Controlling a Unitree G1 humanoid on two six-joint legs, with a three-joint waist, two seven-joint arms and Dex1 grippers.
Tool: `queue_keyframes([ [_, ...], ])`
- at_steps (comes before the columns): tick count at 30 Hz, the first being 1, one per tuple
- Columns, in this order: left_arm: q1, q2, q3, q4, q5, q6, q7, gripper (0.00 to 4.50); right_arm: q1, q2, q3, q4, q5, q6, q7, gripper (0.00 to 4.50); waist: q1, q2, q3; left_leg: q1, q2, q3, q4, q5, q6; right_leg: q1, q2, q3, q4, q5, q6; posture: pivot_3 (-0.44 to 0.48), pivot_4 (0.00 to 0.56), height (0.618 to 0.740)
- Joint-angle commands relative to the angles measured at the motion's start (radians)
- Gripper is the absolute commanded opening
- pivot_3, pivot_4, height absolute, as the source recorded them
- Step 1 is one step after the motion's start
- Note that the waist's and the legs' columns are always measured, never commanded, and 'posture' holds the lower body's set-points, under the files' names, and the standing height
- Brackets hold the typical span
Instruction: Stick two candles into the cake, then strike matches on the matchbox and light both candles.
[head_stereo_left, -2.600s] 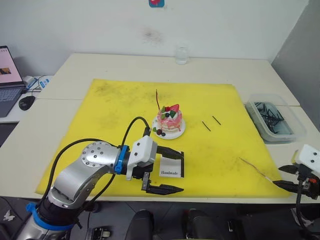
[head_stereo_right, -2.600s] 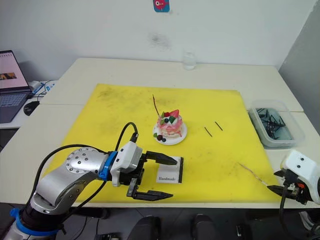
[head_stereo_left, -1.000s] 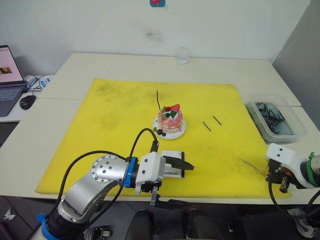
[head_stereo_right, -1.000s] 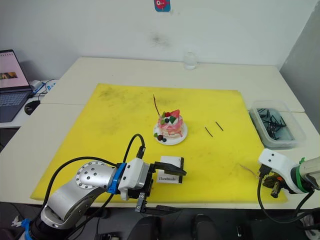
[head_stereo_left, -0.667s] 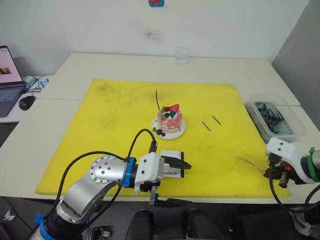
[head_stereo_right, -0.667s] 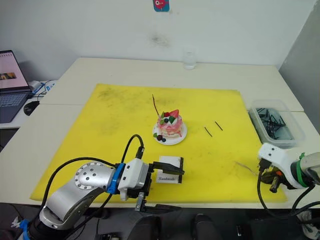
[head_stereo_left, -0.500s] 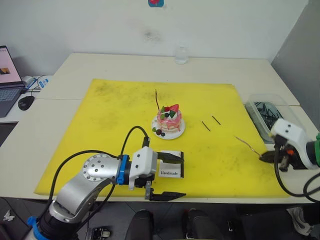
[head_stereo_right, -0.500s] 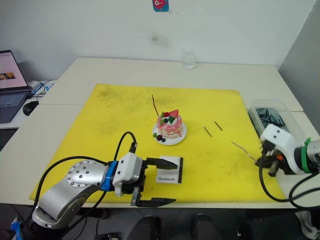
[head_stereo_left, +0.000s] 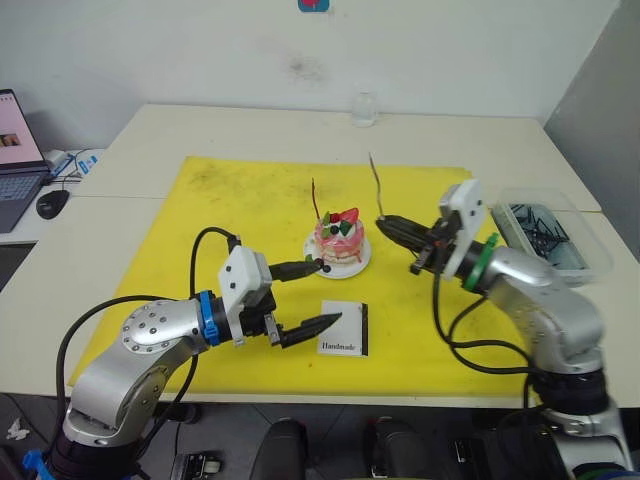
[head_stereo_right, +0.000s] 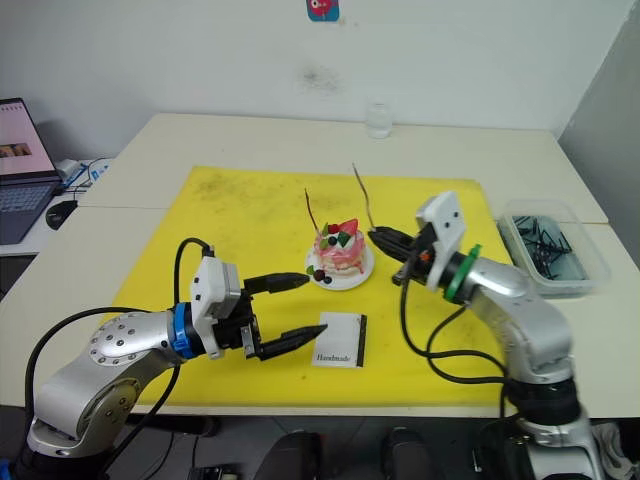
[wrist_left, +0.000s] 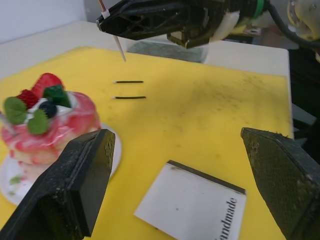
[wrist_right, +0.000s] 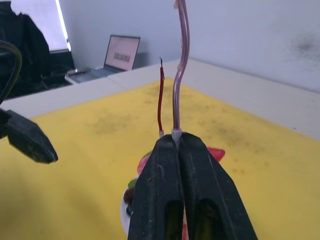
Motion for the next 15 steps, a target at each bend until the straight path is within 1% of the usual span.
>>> queue_keyframes([
  [1,-0.017,-0.021,0.04,-0.007,-0.022,0.008,0.045,4.5,-0.022,0.08,0.023,0.115,-0.076,-0.22,-0.029,0.03,0.0,0.0,0.0,0.0,0.0,0.0,0.0,0.0,0.0,0.0,0.0,0.0,0.0,0.0,0.0,0.0,0.15,0.74],
  [5,-0.019,-0.035,0.031,-0.017,-0.021,0.02,0.072,4.5,-0.026,0.177,0.04,0.291,-0.143,-0.409,-0.057,0.03,-0.001,0.0,0.0,0.001,0.001,0.0,0.0,0.0,0.0,0.0,0.001,-0.001,0.001,0.0,0.0,0.0,0.15,0.74],
  [9,-0.018,-0.04,0.017,-0.018,-0.016,0.022,0.076,4.5,-0.041,0.223,0.043,0.39,-0.192,-0.543,-0.078,0.03,-0.003,0.0,0.0,0.001,0.001,0.0,0.0,0.0,0.0,0.0,0.001,-0.001,0.002,0.0,0.0,0.0,0.15,0.74],
  [15,-0.044,-0.033,0.005,-0.006,-0.015,0.026,0.062,4.5,-0.058,0.251,0.047,0.49,-0.206,-0.619,-0.079,0.03,-0.006,0.0,0.0,0.001,0.001,0.0,0.0,0.0,0.0,0.0,0.001,-0.001,0.002,0.001,-0.001,0.0,0.15,0.74],
])
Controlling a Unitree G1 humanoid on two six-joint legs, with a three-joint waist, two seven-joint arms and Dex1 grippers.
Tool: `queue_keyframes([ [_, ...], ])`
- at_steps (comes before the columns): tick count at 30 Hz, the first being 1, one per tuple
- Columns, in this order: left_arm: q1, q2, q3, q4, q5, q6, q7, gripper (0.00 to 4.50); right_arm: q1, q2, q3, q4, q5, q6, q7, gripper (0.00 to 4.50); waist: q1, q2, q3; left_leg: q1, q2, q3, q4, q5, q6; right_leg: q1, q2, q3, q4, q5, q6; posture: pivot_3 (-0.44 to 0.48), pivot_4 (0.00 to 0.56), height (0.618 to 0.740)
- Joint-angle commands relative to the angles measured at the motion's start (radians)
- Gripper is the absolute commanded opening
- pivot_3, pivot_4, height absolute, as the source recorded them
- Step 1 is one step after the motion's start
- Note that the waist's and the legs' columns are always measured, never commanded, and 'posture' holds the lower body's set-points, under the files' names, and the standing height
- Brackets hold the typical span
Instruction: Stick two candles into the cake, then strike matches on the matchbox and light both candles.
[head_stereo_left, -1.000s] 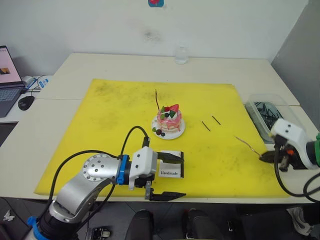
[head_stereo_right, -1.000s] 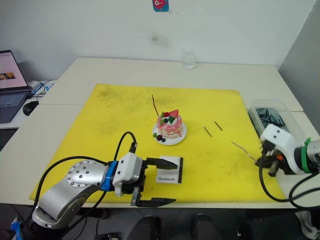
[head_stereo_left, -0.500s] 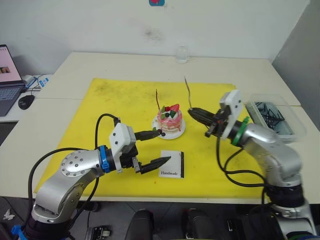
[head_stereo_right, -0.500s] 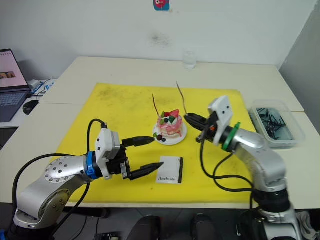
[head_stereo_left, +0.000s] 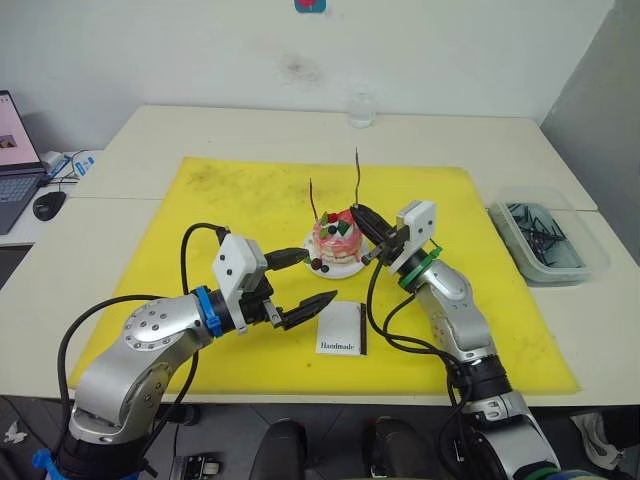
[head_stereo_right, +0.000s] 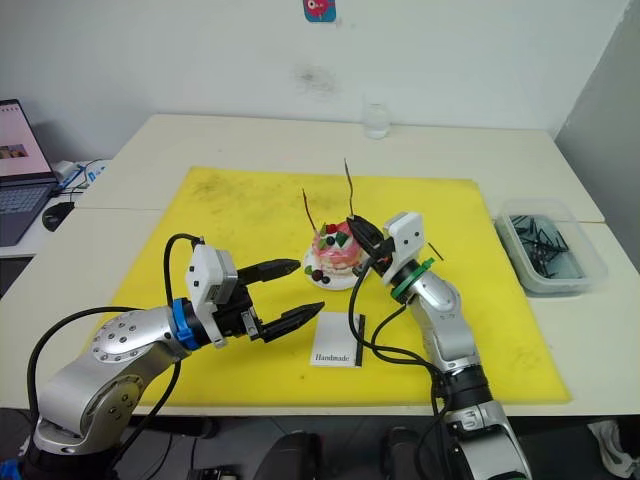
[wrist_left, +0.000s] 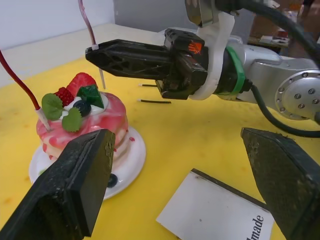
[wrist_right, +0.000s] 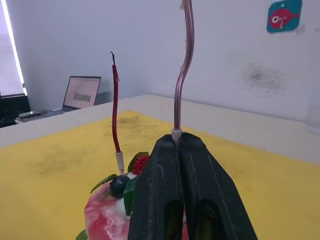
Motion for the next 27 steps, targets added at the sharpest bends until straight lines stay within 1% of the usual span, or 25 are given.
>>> queue_keyframes([
  [1,-0.024,0.003,0.0,-0.01,-0.012,-0.005,-0.012,4.5,-0.012,0.01,-0.002,0.012,-0.006,-0.049,0.002,0.03,0.0,0.0,0.0,0.0,0.0,0.0,0.0,0.0,0.0,0.0,0.0,0.0,0.0,0.0,0.0,0.0,0.15,0.74],
  [6,-0.028,0.01,0.0,-0.013,-0.012,-0.003,-0.025,4.5,0.003,0.006,-0.002,0.051,-0.027,-0.092,-0.002,0.03,-0.001,0.0,0.0,0.0,0.0,0.0,0.0,0.0,0.0,0.0,0.0,0.0,0.0,0.0,0.0,0.0,0.15,0.74],
  [27,-0.014,0.008,-0.03,-0.006,0.004,-0.02,-0.054,4.5,0.052,0.034,-0.006,-0.04,-0.01,-0.122,-0.029,0.03,-0.004,0.0,0.0,0.0,0.0,0.0,0.0,0.0,0.0,0.0,0.0,0.0,0.0,0.0,0.0,0.0,0.15,0.74],
])
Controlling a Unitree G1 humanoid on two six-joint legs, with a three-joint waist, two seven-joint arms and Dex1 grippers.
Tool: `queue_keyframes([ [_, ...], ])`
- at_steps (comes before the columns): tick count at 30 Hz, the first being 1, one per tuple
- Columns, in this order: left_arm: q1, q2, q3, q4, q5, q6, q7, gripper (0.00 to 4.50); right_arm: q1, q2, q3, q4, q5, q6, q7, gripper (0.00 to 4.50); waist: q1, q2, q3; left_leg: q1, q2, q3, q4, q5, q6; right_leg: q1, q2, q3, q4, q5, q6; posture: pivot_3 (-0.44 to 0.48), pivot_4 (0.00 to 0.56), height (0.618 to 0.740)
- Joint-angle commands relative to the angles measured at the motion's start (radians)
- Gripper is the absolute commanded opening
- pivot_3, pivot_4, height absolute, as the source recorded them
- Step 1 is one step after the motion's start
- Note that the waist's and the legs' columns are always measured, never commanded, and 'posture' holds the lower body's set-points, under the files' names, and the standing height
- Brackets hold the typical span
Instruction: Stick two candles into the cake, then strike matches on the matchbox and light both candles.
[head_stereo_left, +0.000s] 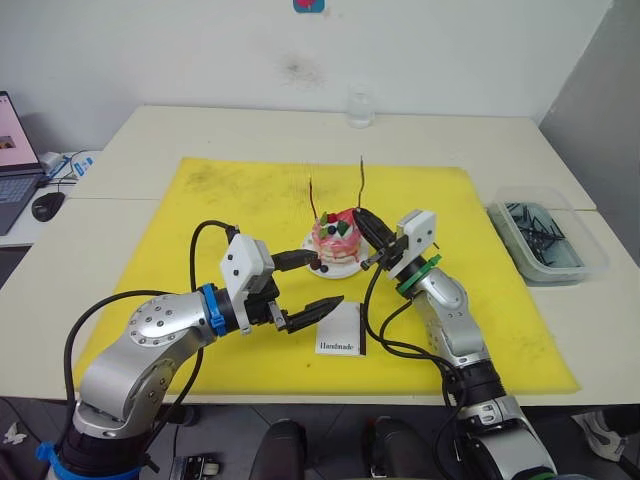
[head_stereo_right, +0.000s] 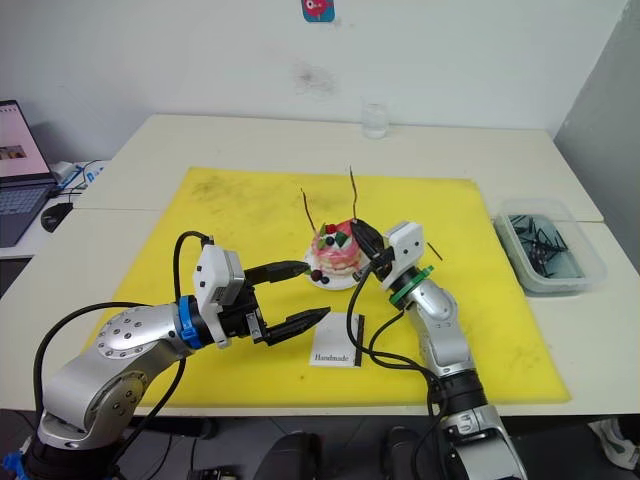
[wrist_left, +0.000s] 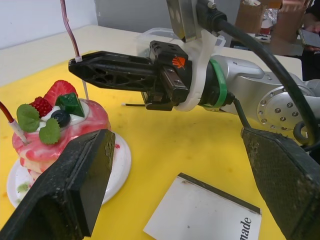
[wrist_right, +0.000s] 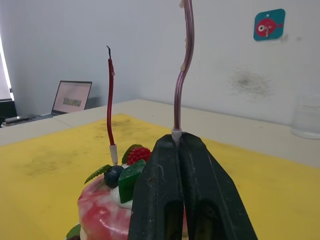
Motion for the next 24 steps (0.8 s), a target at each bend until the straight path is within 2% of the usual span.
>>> queue_keyframes([
  [1,0.003,0.0,-0.009,-0.012,0.001,-0.02,-0.01,4.5,0.002,0.008,-0.007,-0.048,0.013,-0.026,-0.009,0.03,-0.001,0.0,0.0,0.0,0.0,0.0,0.0,0.0,0.0,0.0,0.0,0.0,0.0,0.0,0.0,0.0,0.15,0.74],
  [24,0.021,-0.004,-0.029,0.007,0.017,-0.057,-0.044,4.5,-0.004,0.025,0.006,-0.015,0.001,-0.035,-0.009,0.03,-0.005,0.0,0.0,0.0,0.0,0.0,0.0,0.0,0.0,0.0,-0.004,0.0,0.0,0.0,0.0,0.0,0.15,0.74],
])
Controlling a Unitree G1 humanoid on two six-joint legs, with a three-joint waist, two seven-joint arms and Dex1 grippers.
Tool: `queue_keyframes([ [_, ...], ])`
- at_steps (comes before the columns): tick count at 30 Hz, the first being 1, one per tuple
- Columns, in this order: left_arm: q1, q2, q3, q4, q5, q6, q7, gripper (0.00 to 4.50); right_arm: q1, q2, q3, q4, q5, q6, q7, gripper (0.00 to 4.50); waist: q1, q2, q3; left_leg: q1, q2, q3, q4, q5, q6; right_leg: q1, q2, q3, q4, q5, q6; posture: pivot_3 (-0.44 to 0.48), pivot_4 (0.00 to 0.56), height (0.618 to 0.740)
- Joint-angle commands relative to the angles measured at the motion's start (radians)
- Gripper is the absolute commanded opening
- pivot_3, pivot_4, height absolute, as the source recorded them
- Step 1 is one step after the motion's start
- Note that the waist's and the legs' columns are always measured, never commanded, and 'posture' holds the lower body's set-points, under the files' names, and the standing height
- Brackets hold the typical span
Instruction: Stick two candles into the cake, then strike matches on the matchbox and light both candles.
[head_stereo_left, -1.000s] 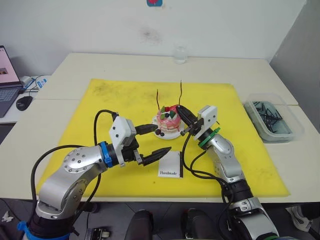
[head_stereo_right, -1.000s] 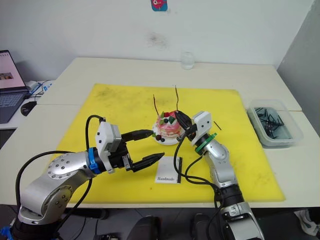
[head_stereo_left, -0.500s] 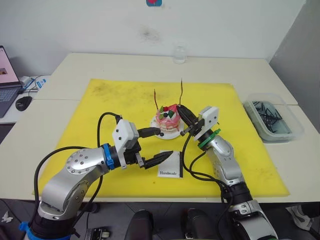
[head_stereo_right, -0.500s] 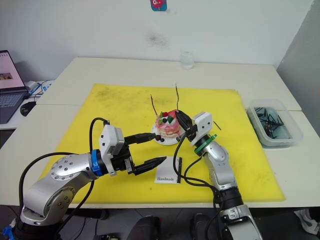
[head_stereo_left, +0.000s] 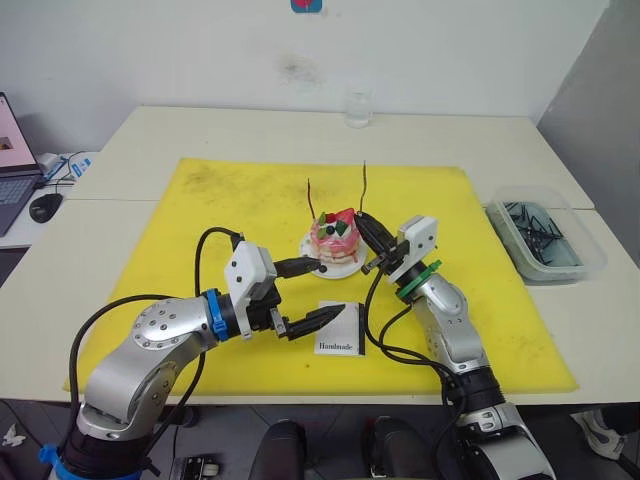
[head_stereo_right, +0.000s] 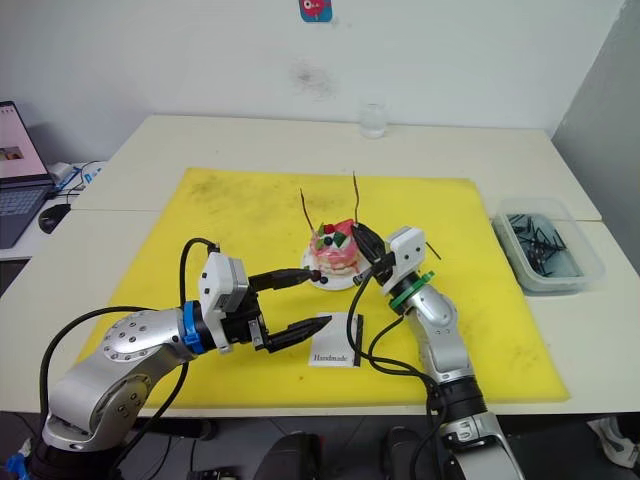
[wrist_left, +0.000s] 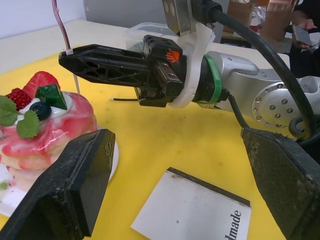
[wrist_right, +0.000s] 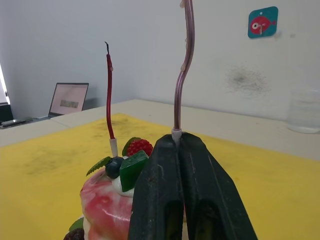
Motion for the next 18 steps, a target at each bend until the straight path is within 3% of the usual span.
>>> queue_keyframes([
  [1,-0.001,-0.004,-0.011,-0.018,0.003,-0.019,-0.005,4.5,-0.031,0.01,0.005,-0.012,0.001,-0.024,-0.001,0.03,0.0,0.0,0.0,0.0,0.0,0.0,0.0,0.0,0.0,0.0,0.0,0.0,0.0,0.0,0.0,0.0,0.15,0.74],
  [18,-0.014,-0.006,-0.024,-0.023,0.001,-0.013,0.0,4.5,-0.026,0.01,0.006,0.05,-0.033,-0.055,-0.008,0.03,0.0,0.0,0.0,0.0,0.0,0.0,0.0,0.0,0.0,0.0,0.0,0.0,0.0,0.0,0.0,0.0,0.15,0.74],
])
